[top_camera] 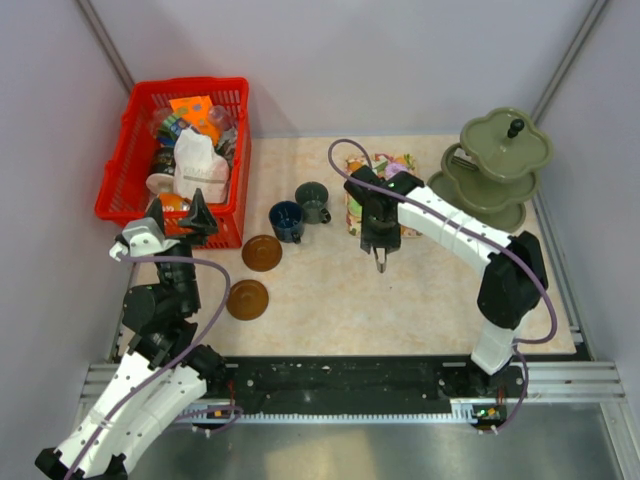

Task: Serve the afternoon tea
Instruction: Pick up the desert from the tray.

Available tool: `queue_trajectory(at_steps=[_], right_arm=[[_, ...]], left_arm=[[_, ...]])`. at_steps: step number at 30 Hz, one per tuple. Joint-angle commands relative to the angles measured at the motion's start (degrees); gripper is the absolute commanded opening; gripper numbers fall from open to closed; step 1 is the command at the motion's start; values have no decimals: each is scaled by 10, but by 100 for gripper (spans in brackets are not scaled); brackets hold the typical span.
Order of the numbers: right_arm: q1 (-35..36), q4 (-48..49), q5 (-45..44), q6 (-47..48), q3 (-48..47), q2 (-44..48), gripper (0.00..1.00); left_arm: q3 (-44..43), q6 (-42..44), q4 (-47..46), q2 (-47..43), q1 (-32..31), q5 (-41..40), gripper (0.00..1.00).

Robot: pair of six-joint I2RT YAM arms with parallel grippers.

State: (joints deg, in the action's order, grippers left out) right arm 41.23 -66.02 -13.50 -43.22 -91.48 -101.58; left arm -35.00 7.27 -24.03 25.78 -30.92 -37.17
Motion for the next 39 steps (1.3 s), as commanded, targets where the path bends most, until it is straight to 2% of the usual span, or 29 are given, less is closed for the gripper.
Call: queue_trajectory(at_steps=[1, 28, 39], right_arm=[[-7, 12, -14, 4, -12, -6, 41], [-15, 39, -19, 9, -15, -48, 45], [-17, 55, -26, 12, -12, -67, 43]], left_arm=[[5, 6, -27, 6, -3, -1, 83], [6, 5, -25, 9, -5, 3, 82], [5, 4, -24, 9, -5, 3, 82]])
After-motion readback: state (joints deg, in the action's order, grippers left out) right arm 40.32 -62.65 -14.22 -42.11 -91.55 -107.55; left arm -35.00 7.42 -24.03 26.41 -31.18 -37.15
